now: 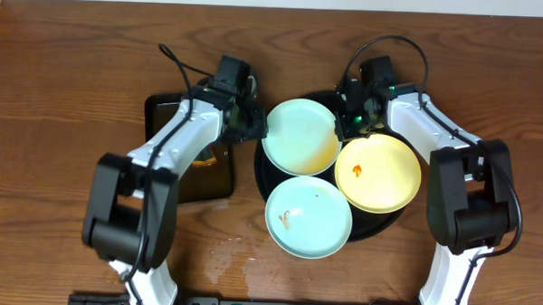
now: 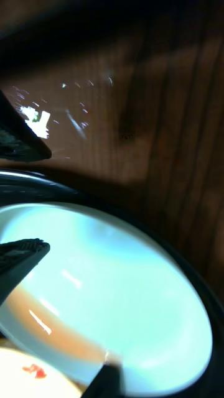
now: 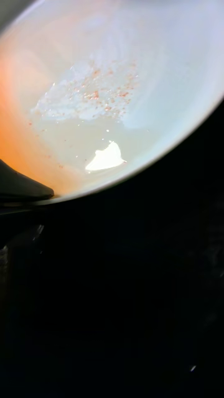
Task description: Clean dirty plates on tray and stack at the side
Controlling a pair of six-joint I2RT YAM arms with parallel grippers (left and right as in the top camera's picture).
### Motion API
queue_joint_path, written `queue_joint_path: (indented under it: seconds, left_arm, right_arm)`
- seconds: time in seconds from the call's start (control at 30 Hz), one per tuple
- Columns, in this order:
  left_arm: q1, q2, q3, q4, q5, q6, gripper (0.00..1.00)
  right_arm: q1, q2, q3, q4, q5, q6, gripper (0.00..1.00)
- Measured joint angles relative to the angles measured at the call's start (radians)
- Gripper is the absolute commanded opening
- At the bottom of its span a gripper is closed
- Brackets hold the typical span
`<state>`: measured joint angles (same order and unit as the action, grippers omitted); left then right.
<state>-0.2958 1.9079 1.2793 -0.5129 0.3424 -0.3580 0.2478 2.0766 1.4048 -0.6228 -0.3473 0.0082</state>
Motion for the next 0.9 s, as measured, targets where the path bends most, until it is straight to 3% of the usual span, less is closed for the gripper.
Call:
queue_joint_path:
  seconds: [0.23,0.3,0.4,0.67,0.9]
  left_arm:
    - [0.000,0.051,-0.006,0.047,0.013,0.002,0.19]
    - [0.000,0.055,-0.006,0.047,0.011,0.015,0.08]
    - [0.000,0.055,-0.005,0.048,-0.009,0.024,0.08]
    - [-0.008,0.055,-0.005,0.050,-0.034,0.042,0.08]
    - [-0.008,0.055,-0.005,0.050,-0.034,0.053,0.08]
  right_arm:
    - [0.000,0.000,0.000,0.023,-0.087,-0.005,0.01]
    - [0.000,0.000,0.000,0.026,-0.102,-0.006,0.01]
    - [-0.005,0.000,0.000,0.025,-0.105,-0.008,0.01]
    - [-0.011,0.000,0.000,0.020,-0.142,-0.064,0.22]
    - [-0.029,0.000,0.000,0.010,-0.217,-0.108,0.22]
